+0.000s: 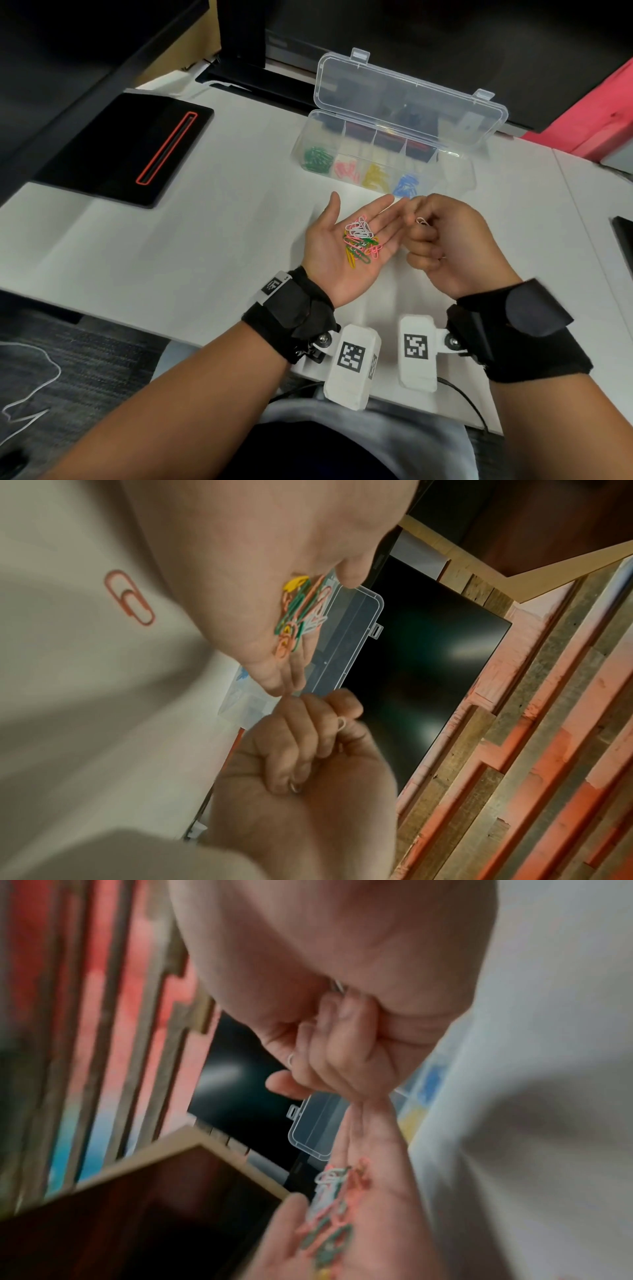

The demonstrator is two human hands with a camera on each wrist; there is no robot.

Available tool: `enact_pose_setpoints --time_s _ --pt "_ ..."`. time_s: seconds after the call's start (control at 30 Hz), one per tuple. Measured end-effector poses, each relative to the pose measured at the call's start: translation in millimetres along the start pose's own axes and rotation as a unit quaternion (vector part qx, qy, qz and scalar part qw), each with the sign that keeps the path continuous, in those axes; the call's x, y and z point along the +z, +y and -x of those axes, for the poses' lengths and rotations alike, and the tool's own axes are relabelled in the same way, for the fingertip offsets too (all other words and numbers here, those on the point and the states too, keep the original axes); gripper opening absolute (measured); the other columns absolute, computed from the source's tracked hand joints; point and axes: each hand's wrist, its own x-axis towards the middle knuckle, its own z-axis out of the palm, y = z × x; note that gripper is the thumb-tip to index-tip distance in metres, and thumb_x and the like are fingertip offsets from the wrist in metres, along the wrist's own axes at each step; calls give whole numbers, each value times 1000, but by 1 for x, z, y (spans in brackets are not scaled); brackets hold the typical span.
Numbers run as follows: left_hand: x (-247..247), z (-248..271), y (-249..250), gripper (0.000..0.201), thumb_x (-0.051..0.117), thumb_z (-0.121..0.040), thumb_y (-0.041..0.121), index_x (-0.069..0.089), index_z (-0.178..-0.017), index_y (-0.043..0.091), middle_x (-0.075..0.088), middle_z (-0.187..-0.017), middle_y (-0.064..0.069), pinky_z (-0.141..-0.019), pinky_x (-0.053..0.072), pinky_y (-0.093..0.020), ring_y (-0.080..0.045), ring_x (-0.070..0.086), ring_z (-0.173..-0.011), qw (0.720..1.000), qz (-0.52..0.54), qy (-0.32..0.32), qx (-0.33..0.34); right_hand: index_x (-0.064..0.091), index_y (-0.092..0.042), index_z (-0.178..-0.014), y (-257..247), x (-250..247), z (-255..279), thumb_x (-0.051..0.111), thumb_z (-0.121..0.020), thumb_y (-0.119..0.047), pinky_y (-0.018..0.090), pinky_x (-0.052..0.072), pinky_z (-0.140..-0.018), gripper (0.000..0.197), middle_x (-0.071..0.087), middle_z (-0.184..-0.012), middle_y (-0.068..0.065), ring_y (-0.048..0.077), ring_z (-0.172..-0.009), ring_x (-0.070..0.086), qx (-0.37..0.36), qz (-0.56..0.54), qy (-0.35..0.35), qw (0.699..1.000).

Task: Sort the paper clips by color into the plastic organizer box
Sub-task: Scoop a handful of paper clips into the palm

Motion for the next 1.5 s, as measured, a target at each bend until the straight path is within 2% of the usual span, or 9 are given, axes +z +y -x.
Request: enact_pose_setpoints --time_s 0.2,0.3,0.6,0.73,0.83,0.97,1.1,1.37,1.5 --pt "-1 0 -1 77 25 -100 56 34 -143 -6 49 -135 -21 -112 34 -37 -29 50 -123 1000 -6 -7 -6 70 -8 -79 4 10 1 63 -86 -11 19 29 -35 10 58 -61 3 5 -37 41 -87 198 26 976" --pt "-1 -1 0 75 28 -99 56 40 -138 -7 59 -124 -24 -104 38 -37 -33 56 -113 1000 -12 3 -9 75 -12 -84 12 10 -3 81 -74 -11 24 57 -71 12 72 -85 9 14 -70 68 -127 302 25 944" --pt "-3 -2 0 73 29 -99 53 40 -138 -8 58 -125 -24 -105 37 -36 -32 55 -114 1000 -7 19 3 77 -19 -78 17 12 -6 79 -75 -15 38 55 -84 5 72 -87 11 24 -82 68 -158 316 34 935" --pt "-2 -1 0 69 28 -101 49 41 -136 -9 47 -141 -28 -103 42 -38 -36 52 -123 1000 -7 26 8 76 -7 -85 15 7 -1 75 -81 -9 12 45 -50 5 65 -56 -8 0 -45 54 -150 245 7 958" --pt "-1 -1 0 62 29 -102 43 44 -137 -7 60 -126 -24 -80 55 -34 -29 66 -103 1000 0 24 7 70 -5 -84 13 4 0 65 -88 -11 15 24 -36 9 56 -49 -14 2 -33 36 -110 211 -2 971" --pt "-3 -1 -1 56 30 -102 37 44 -136 -5 61 -125 -22 -95 51 -34 -28 61 -114 999 2 38 13 42 -16 -59 7 -4 -5 39 -82 -18 18 7 -40 23 25 -46 -5 10 -40 8 34 -69 -75 994" --pt "-3 -1 -1 58 30 -102 38 41 -138 -7 50 -137 -26 -109 36 -39 -34 51 -126 999 -2 44 15 44 -14 -55 12 -12 -11 39 -68 -20 19 9 -39 15 31 -48 -2 10 -35 19 40 -220 -98 970" --pt "-5 -3 -1 62 29 -102 44 44 -136 -6 49 -140 -23 -109 36 -38 -31 51 -126 999 -10 42 12 30 -21 -45 5 -7 -15 48 -94 -38 20 11 -35 56 21 -43 -5 9 -33 17 42 -142 -58 987" --pt "-7 -4 -3 63 28 -103 43 40 -140 -7 48 -141 -25 -111 35 -39 -33 46 -131 999 -2 42 19 56 -13 -71 6 0 -11 50 -97 -34 17 15 -32 34 20 -43 -6 6 -33 15 12 -106 -55 993"
